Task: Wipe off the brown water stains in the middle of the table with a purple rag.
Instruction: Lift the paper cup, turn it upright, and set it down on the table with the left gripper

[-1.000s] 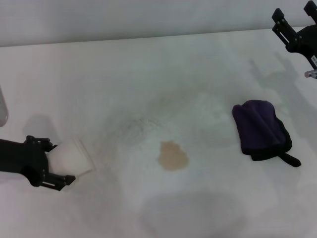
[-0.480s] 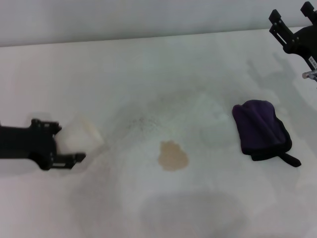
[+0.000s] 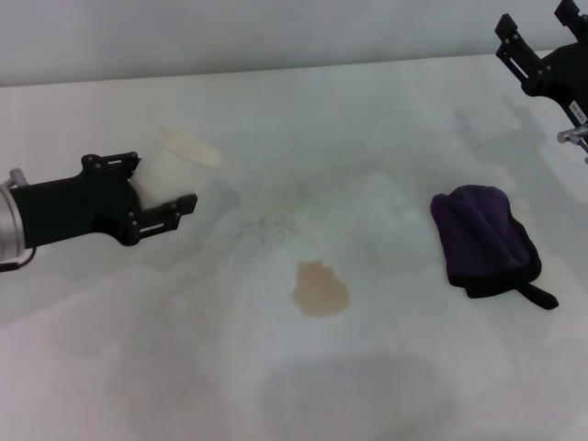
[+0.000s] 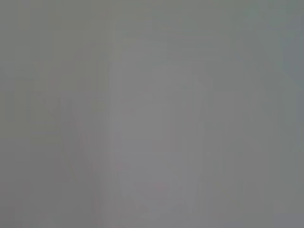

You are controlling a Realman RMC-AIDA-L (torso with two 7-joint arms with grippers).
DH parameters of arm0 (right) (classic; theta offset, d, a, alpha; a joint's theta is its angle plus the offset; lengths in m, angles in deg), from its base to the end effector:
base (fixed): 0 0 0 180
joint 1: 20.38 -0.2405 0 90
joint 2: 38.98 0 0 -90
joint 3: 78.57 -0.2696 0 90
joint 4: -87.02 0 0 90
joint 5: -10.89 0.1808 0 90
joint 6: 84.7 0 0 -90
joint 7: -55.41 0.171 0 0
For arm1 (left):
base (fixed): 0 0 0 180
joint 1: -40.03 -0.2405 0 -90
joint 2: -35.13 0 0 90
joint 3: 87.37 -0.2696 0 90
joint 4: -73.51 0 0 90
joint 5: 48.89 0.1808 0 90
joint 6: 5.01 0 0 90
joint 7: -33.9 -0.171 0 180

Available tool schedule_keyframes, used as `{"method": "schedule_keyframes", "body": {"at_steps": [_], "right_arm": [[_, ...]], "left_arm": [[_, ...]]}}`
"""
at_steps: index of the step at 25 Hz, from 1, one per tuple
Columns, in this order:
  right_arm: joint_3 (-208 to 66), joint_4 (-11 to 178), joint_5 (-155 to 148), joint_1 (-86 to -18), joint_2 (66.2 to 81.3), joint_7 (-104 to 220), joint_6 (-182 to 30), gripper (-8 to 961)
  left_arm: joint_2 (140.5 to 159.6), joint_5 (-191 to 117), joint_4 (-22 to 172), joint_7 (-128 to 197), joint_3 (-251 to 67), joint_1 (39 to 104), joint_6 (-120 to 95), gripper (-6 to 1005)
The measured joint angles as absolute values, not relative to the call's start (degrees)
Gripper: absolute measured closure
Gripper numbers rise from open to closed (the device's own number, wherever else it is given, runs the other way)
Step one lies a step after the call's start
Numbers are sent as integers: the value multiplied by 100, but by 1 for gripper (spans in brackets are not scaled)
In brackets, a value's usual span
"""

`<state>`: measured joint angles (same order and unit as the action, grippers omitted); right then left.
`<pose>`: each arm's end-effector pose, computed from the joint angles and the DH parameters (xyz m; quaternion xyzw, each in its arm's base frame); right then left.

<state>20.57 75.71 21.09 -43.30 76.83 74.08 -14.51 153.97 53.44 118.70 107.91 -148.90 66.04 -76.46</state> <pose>0.3109 0.3530 0.0311 -0.6997 0.1970 0.3494 0.5912 -0.2431 0.3420 -0.0438 -0.9556 -0.1215 -0.1688 0.2087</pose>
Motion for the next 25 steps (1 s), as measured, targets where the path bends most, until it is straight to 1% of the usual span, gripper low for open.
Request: {"method": "schedule_keyframes", "body": {"at_steps": [3, 5, 14, 25], "right_arm": [[2057, 7553, 2109, -4337, 7684, 7392, -1450, 95], [2057, 7527, 2109, -4341, 7681, 7390, -1471, 95], [2056, 7532, 2108, -4366, 7661, 7347, -1496, 95], [2057, 7569, 2108, -4339, 7659, 7237, -1521, 95]], "left_arm": [[15400, 4787, 11274, 10294, -14889, 6694, -7389, 364], [15402, 4308, 10851, 9817, -14888, 6708, -7290, 408], [15458, 3002, 9464, 8165, -14937, 6541, -7322, 409], [15470, 2648, 8925, 7055, -14940, 6118, -7375, 409]]}}
